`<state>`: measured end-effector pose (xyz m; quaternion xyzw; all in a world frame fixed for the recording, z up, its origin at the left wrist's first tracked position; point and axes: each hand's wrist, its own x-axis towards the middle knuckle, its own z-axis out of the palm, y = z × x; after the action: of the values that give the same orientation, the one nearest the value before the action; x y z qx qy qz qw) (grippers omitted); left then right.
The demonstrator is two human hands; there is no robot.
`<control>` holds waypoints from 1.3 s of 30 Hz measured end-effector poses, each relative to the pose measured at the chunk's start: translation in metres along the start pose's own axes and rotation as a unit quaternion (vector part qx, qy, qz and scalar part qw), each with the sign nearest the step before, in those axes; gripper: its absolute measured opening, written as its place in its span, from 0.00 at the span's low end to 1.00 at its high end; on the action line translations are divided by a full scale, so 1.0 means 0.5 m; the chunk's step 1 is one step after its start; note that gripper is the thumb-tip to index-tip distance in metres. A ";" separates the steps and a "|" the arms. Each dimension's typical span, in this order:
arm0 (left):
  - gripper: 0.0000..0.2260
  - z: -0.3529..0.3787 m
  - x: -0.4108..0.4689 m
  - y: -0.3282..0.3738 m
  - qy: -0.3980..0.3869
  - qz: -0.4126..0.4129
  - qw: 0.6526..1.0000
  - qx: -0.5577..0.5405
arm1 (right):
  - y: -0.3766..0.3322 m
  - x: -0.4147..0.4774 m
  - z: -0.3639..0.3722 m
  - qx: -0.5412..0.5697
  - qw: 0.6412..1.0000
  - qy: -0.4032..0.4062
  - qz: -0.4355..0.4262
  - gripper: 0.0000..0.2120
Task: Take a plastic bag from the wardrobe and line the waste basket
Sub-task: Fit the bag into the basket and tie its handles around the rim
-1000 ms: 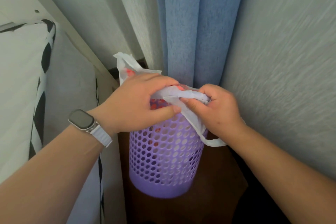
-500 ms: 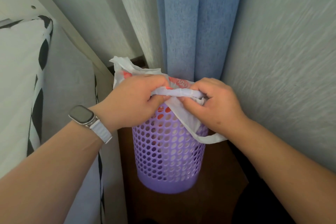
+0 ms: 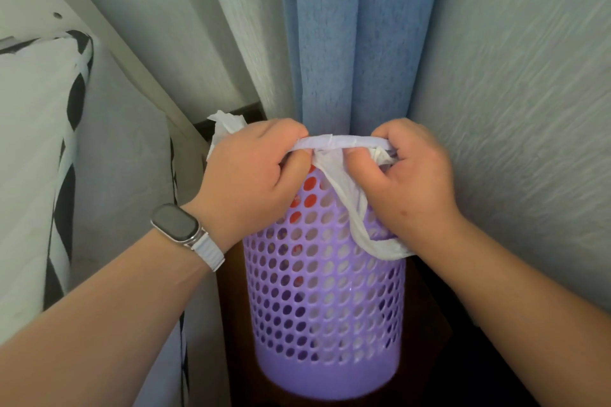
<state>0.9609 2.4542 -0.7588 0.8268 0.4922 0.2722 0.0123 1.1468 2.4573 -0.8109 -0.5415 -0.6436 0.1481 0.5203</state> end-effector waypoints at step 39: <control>0.08 -0.028 0.011 -0.008 -0.064 0.042 0.991 -0.106 | 0.011 0.001 -0.005 -0.060 0.990 -0.033 -0.123 0.13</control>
<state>0.9533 2.4572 -0.7457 0.8565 0.4236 0.2695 0.1194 1.1520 2.4587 -0.8136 -0.4831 -0.7299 0.0619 0.4796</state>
